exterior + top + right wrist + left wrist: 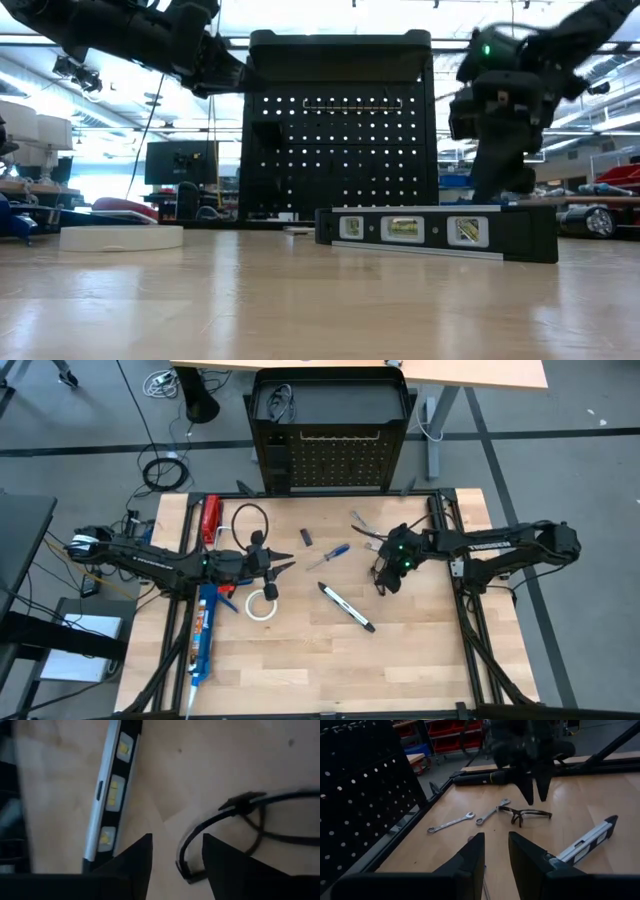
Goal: Hang tools onto peg board
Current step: Put the black safety glasses on the top of the black pegboard
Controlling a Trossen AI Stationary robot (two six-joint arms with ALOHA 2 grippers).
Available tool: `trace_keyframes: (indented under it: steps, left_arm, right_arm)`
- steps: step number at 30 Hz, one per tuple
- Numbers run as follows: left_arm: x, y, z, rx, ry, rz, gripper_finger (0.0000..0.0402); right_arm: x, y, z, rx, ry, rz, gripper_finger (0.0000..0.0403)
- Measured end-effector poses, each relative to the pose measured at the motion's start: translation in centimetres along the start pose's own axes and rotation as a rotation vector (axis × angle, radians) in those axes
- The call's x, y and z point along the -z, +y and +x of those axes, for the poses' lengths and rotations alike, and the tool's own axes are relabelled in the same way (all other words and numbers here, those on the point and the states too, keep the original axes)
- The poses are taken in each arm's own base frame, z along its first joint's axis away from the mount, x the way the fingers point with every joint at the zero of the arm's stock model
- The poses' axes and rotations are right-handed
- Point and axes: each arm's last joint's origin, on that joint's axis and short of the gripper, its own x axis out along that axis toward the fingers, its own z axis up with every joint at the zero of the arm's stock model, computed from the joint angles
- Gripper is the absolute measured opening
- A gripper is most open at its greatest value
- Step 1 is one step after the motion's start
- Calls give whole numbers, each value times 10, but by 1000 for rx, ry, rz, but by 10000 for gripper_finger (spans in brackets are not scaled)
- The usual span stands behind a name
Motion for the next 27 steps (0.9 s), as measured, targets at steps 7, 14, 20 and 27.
trace_keyframes:
  steps: [7, 14, 20, 27]
  left_arm:
    - [0, 0, 0, 1, 4, -1, 92]
    - [1, 0, 0, 2, 13, -24, 92]
    - [2, 0, 0, 2, 19, -22, 92]
    - [3, 0, 0, 5, 32, -24, 92]
  right_arm:
    - [5, 41, -3, 189, -27, -114, 177]
    - [42, 65, 16, 320, 57, -246, 178]
    - [56, 72, 36, 444, 7, -356, 178]
    - [58, 68, 51, 517, -15, -349, 178]
